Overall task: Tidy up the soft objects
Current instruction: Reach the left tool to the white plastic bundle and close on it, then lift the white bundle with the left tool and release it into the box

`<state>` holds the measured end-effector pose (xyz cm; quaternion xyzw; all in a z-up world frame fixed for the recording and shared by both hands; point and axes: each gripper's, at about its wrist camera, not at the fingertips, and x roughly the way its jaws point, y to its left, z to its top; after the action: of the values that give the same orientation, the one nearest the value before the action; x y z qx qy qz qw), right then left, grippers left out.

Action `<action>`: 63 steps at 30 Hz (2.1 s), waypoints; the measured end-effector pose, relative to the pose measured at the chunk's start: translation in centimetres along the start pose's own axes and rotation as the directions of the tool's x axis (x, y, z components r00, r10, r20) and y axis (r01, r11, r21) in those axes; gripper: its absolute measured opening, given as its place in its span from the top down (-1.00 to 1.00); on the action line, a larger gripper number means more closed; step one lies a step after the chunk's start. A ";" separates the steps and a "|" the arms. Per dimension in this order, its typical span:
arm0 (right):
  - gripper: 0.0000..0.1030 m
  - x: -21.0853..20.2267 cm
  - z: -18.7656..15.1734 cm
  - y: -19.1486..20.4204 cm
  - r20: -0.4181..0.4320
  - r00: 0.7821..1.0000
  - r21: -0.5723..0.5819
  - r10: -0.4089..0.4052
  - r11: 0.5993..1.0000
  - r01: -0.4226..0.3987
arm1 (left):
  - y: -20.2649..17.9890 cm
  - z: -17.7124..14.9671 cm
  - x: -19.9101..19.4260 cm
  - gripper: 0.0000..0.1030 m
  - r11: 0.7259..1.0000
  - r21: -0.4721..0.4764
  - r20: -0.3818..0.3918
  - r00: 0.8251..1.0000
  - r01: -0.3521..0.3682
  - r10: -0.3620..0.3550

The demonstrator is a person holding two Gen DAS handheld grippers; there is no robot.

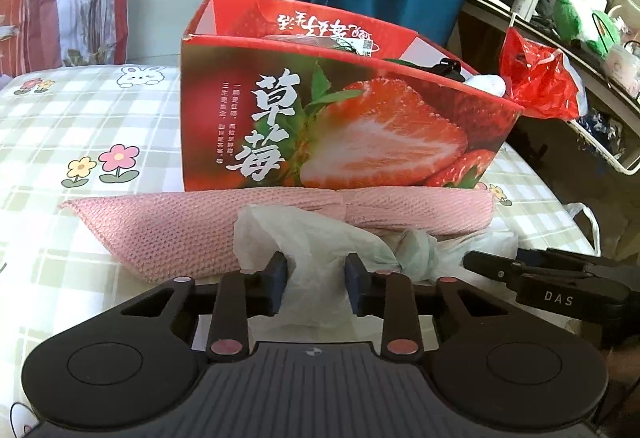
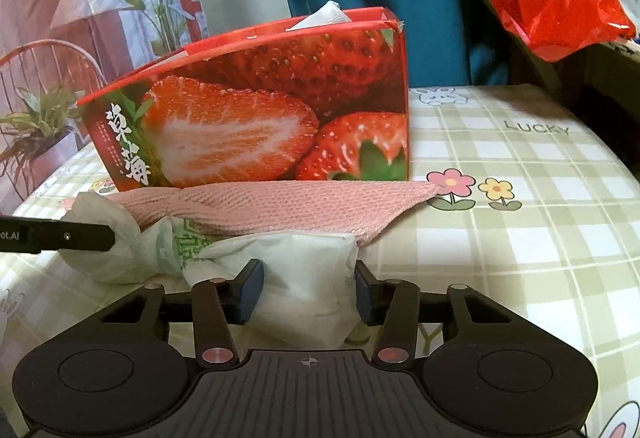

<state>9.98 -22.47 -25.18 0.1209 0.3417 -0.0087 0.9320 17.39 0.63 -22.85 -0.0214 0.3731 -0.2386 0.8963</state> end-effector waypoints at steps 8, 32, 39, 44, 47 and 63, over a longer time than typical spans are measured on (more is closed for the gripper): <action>0.35 -1.5 -0.6 -0.1 -0.003 0.999 0.049 0.043 0.998 -0.042 | 0.3 -1.3 -1.9 0.40 0.999 -0.041 -0.011 1.000 -0.009 0.009; 0.38 -2.4 -1.3 1.7 -0.003 0.997 -0.067 0.076 0.995 -0.076 | 1.8 -2.5 -2.3 0.40 0.996 -0.092 0.009 1.000 -0.020 0.021; 0.64 -3.3 -0.6 1.3 0.045 0.996 -0.056 0.077 0.996 -0.075 | 1.9 -1.6 -4.1 0.49 0.995 -0.104 0.089 0.996 0.010 0.000; 0.65 -5.2 1.2 1.4 0.126 0.987 -0.070 0.097 0.994 -0.089 | 1.0 0.4 -6.3 0.49 0.998 -0.060 0.178 0.984 0.031 -0.020; 0.65 -6.4 3.1 1.3 0.177 0.977 -0.075 0.116 0.992 -0.104 | 0.4 2.7 -7.1 0.49 0.999 -0.026 0.221 0.975 0.037 -0.030; 0.69 -2.4 14.7 1.7 0.269 0.961 -0.160 0.061 0.987 -0.018 | 1.0 13.3 -1.2 0.49 1.000 -0.013 0.246 0.969 -0.024 0.026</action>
<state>17.66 -24.35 -12.45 0.0521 0.2074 0.0201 0.9767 26.10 0.16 -12.66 -0.0504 0.2607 -0.2209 0.9385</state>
